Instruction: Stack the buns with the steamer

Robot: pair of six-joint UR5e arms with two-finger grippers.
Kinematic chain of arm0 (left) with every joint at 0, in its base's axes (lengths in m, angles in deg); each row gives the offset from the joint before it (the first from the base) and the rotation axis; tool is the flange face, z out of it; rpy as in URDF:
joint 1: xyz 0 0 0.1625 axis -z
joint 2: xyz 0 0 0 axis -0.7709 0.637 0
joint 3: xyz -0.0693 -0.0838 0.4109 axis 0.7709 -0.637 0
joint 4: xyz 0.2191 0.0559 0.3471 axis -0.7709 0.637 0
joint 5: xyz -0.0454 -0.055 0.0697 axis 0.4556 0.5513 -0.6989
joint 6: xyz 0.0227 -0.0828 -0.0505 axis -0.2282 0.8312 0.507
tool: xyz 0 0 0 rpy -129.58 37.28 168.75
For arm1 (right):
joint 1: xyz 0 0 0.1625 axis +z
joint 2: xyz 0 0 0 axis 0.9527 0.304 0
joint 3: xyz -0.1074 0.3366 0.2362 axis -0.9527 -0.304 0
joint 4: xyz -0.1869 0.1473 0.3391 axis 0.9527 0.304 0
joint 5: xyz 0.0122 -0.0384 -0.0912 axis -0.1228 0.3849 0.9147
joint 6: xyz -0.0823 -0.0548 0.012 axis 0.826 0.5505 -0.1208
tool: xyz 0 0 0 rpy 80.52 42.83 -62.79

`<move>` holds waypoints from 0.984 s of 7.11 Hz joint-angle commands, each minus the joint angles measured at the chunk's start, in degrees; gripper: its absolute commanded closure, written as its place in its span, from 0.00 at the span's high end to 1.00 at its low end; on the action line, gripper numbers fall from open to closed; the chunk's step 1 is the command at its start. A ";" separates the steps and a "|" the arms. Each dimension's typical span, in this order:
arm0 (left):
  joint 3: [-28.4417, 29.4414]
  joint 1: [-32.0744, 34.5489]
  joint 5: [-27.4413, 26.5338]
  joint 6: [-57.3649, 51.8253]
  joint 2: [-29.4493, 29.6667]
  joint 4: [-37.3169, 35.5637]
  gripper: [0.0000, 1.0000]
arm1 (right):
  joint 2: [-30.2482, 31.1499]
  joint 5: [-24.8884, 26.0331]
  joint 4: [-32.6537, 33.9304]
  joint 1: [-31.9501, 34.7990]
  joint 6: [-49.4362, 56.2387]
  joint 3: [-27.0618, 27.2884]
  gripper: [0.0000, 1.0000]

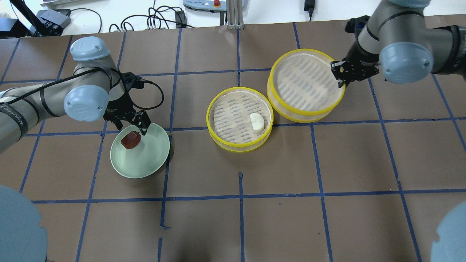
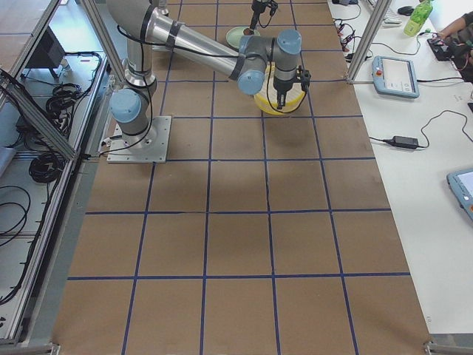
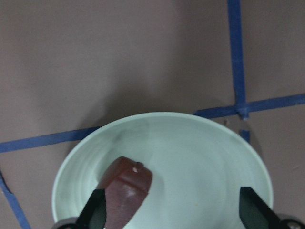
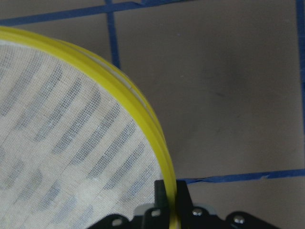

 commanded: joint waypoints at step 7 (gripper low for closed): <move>2.23 -1.62 8.88 9.52 -1.79 4.61 0.02 | -2.95 3.18 -5.75 16.87 -22.56 -1.82 0.07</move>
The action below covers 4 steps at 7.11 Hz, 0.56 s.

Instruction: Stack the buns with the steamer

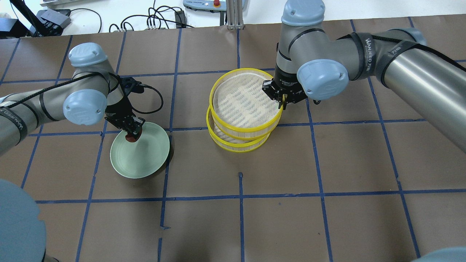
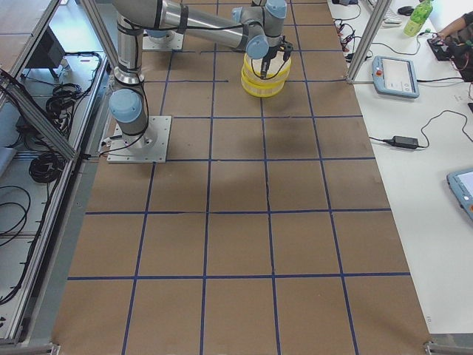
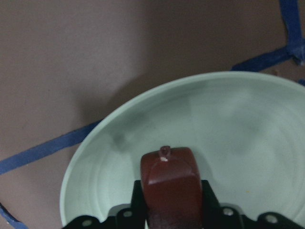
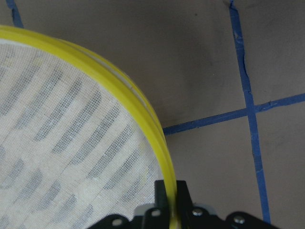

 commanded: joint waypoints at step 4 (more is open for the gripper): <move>7.49 1.50 31.51 40.34 -2.77 11.93 0.08 | -1.60 0.35 0.54 1.69 -0.18 -0.20 0.07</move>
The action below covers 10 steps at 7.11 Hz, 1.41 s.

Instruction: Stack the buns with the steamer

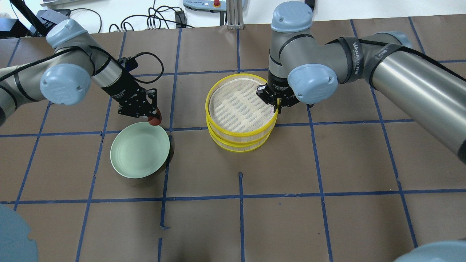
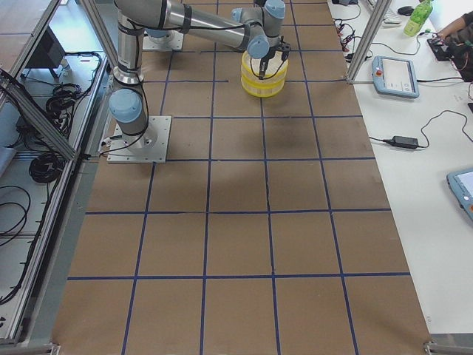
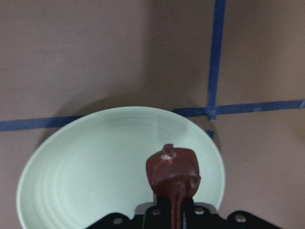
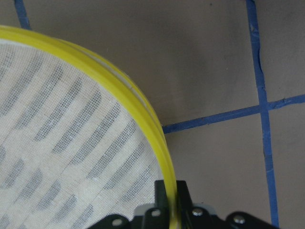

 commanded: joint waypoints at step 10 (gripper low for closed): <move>3.84 10.65 6.57 33.78 -0.14 -4.93 1.00 | 3.81 -0.70 -4.65 -5.59 8.29 -1.97 1.00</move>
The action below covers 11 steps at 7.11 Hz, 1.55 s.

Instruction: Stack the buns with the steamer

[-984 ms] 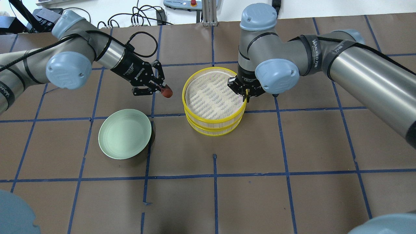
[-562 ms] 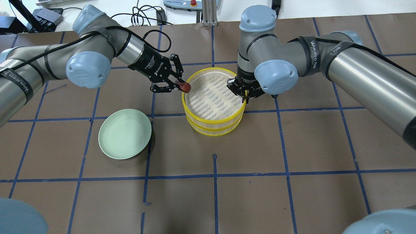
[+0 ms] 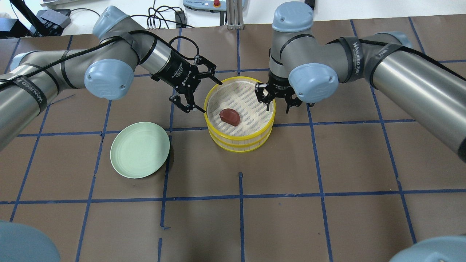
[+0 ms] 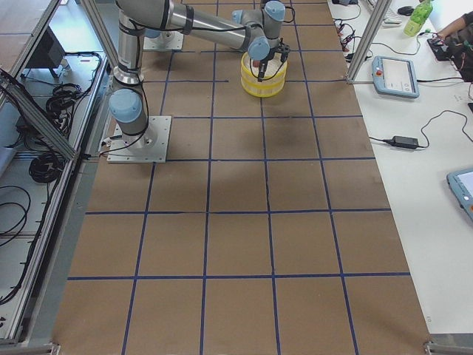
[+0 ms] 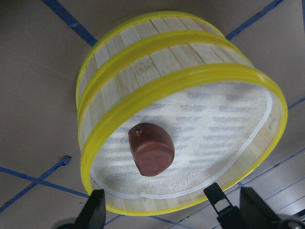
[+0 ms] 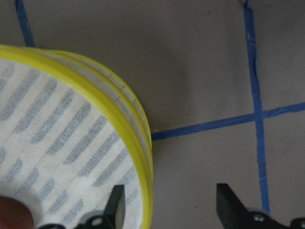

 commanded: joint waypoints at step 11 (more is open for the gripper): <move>6.85 0.03 -32.93 -37.13 -19.73 20.98 1.00 | 17.10 3.06 -27.04 -8.59 18.19 -10.20 1.00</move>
